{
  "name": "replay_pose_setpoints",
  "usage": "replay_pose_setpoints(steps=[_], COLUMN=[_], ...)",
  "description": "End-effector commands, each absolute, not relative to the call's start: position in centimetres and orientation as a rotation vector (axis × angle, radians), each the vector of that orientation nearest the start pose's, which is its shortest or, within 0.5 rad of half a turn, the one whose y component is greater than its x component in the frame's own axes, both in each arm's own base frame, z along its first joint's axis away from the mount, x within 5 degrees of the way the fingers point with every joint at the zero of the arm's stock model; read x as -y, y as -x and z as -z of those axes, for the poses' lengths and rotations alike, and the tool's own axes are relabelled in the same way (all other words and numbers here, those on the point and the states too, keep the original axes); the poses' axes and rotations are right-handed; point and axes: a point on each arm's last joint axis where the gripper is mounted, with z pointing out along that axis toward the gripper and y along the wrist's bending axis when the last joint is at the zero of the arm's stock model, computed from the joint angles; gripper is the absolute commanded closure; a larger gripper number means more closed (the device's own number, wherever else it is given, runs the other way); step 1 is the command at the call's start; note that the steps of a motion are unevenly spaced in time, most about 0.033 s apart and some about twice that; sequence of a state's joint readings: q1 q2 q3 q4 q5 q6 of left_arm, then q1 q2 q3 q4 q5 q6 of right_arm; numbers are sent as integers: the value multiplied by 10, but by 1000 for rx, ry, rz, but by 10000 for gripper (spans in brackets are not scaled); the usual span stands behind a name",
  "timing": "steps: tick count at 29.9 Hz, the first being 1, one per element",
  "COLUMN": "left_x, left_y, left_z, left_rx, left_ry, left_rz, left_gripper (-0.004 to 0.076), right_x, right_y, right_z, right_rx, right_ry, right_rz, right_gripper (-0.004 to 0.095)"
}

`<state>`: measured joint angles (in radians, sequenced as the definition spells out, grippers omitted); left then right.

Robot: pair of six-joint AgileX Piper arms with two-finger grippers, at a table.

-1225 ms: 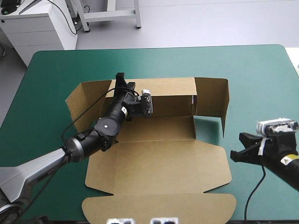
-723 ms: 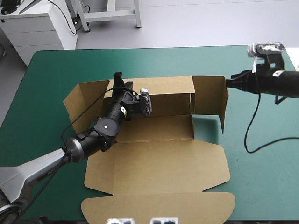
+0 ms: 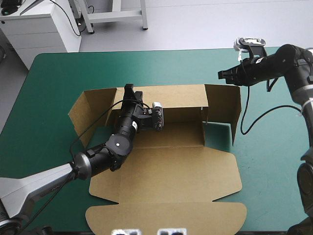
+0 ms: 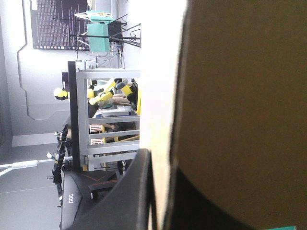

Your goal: Fold the box

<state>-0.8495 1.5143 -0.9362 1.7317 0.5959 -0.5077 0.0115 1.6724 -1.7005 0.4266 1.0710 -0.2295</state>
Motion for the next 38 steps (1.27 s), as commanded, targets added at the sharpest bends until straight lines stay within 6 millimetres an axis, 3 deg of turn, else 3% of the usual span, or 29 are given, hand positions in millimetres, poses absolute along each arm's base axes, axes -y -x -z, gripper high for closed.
replay_pose_setpoints(steps=[1,8,13,20,26,38], left_x=[210,209,209,209,210,213], left_y=[-245,-246,-246,-246,-248,-250], left_z=[-300,-301,-301,-301,-307,-318], left_rx=[-1276,-1287,-1287,-1287,-1281,-1263], left_ry=[-1413,-1396,-1396,-1396,-1375,-1353], left_rz=[-847,-859,-859,-859,-854,-856], left_gripper=[732,732,732,732,732,732], right_x=[-39,-40,-42,-52,-48,-58], right_y=[-368,-397,-407,-396,-378,-347], right_z=[-410,-402,-383,-369,-355,-362], right_rx=[-2347,-2413,-2492,-2590,-2656,-2570], right_ry=[160,128,130,230,258,405], right_rz=[-474,-499,-515,-559,-534,-680], right_gripper=[925,925,925,926,926,926])
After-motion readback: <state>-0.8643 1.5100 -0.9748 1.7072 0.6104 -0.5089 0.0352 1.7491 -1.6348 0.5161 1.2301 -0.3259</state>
